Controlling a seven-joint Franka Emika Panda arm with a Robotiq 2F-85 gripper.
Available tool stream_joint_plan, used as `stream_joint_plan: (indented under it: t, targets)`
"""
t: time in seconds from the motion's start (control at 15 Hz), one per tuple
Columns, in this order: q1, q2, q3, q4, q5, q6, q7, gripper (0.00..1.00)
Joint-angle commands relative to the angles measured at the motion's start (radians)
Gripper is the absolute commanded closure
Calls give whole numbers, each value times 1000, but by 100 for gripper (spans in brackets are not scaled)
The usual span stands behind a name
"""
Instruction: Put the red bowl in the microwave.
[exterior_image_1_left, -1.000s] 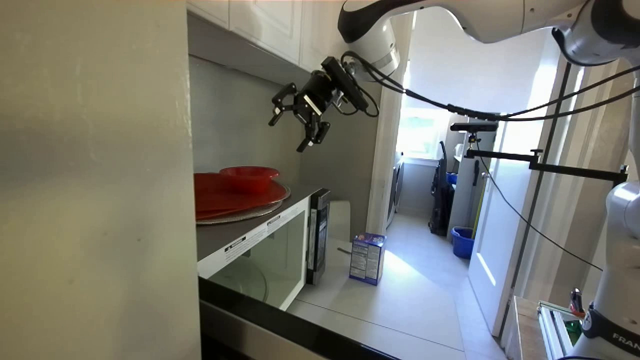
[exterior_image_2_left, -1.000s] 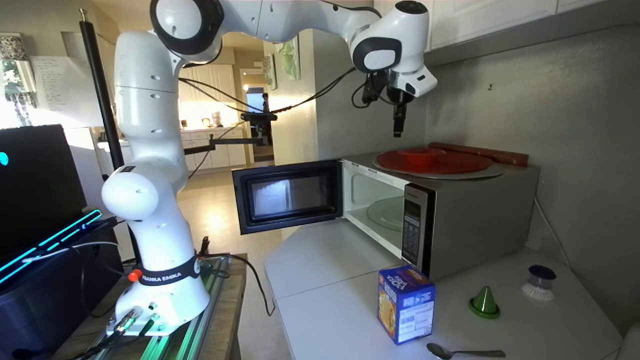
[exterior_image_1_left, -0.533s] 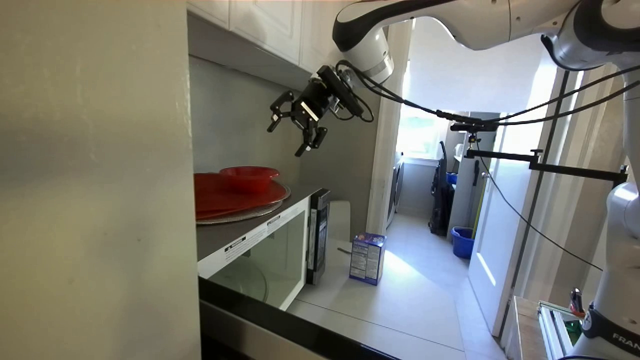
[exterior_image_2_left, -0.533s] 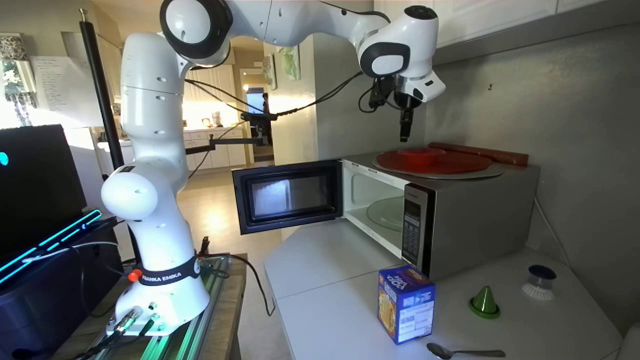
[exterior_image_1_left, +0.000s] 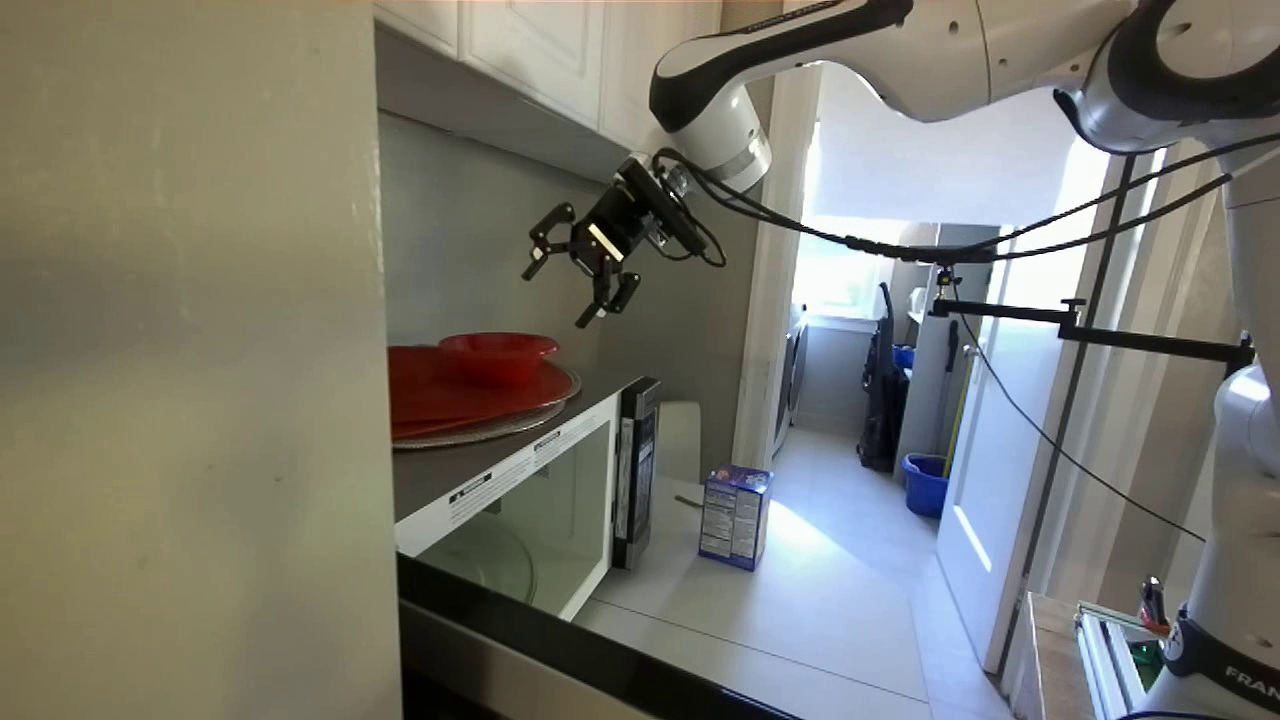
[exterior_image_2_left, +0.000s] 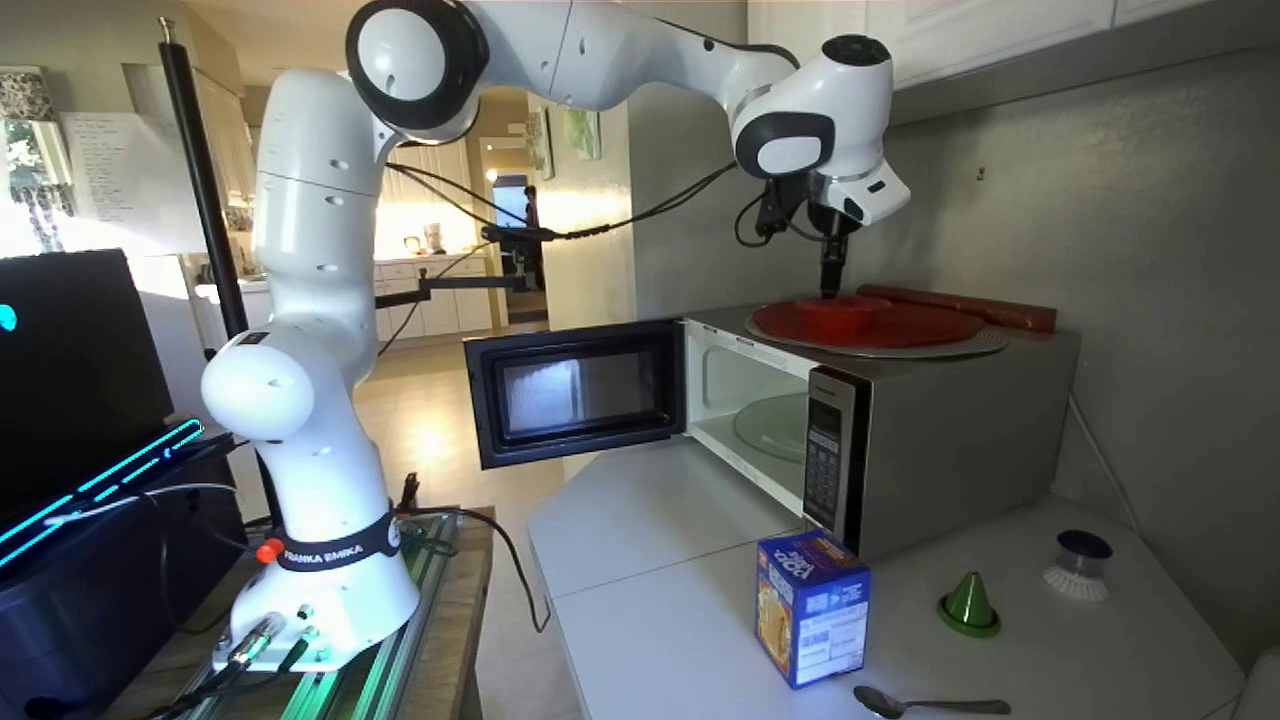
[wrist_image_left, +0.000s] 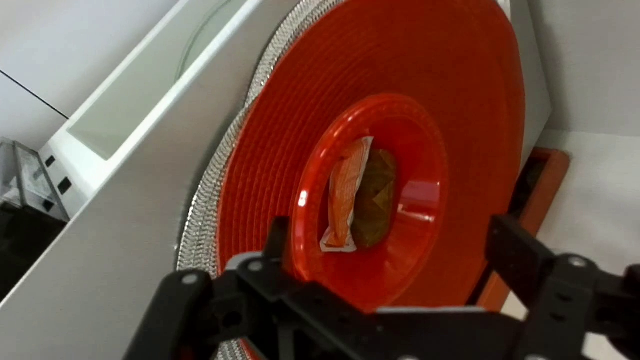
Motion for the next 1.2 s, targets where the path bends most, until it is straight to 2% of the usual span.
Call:
stream_joint_plan:
  t: [0.0, 0.33, 0.67, 1.13]
  targets:
    - [-2, 68, 16, 44, 58, 93, -16, 0]
    - [-11, 98, 16, 50, 34, 138, -7, 0]
    - [-21, 99, 16, 38, 32, 116, -12, 0]
    - [-43, 91, 36, 37, 84, 84, -61, 0]
